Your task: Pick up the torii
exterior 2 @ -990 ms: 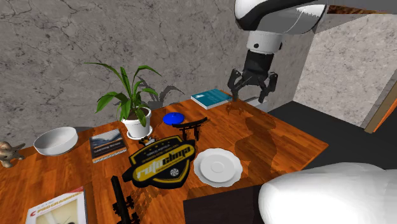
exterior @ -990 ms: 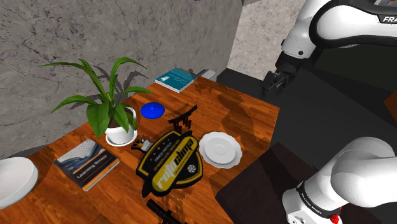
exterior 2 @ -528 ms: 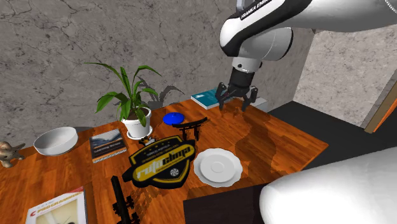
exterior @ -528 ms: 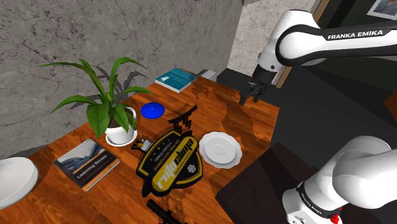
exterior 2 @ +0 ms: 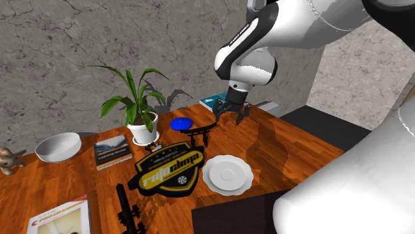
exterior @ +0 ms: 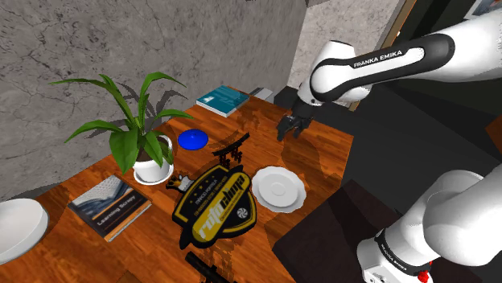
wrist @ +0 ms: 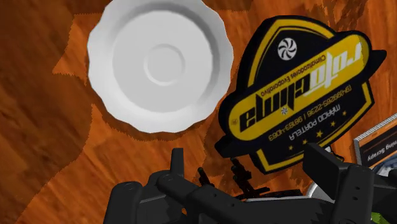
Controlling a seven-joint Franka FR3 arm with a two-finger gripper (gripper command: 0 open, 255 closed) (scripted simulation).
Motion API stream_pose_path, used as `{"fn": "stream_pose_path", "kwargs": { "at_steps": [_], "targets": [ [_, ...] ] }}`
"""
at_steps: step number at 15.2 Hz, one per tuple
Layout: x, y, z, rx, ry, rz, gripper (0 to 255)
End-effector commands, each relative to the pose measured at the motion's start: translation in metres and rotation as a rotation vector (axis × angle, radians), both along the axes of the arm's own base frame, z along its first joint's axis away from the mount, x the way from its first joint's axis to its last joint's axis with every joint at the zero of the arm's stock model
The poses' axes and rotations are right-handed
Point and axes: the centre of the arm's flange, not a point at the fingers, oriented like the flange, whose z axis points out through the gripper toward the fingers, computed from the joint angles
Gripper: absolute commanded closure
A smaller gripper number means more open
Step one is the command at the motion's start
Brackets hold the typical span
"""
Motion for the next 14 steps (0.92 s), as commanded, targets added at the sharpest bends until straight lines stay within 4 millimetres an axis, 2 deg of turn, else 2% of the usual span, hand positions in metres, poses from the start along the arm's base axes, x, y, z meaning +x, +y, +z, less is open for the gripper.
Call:
{"fn": "stream_pose_path", "kwargs": {
  "at_steps": [1,14],
  "targets": [
    [0.016,0.006,-0.02,0.014,-0.013,0.012,0],
    [0.122,0.062,-0.132,0.11,-0.085,0.093,0]
  ]
}}
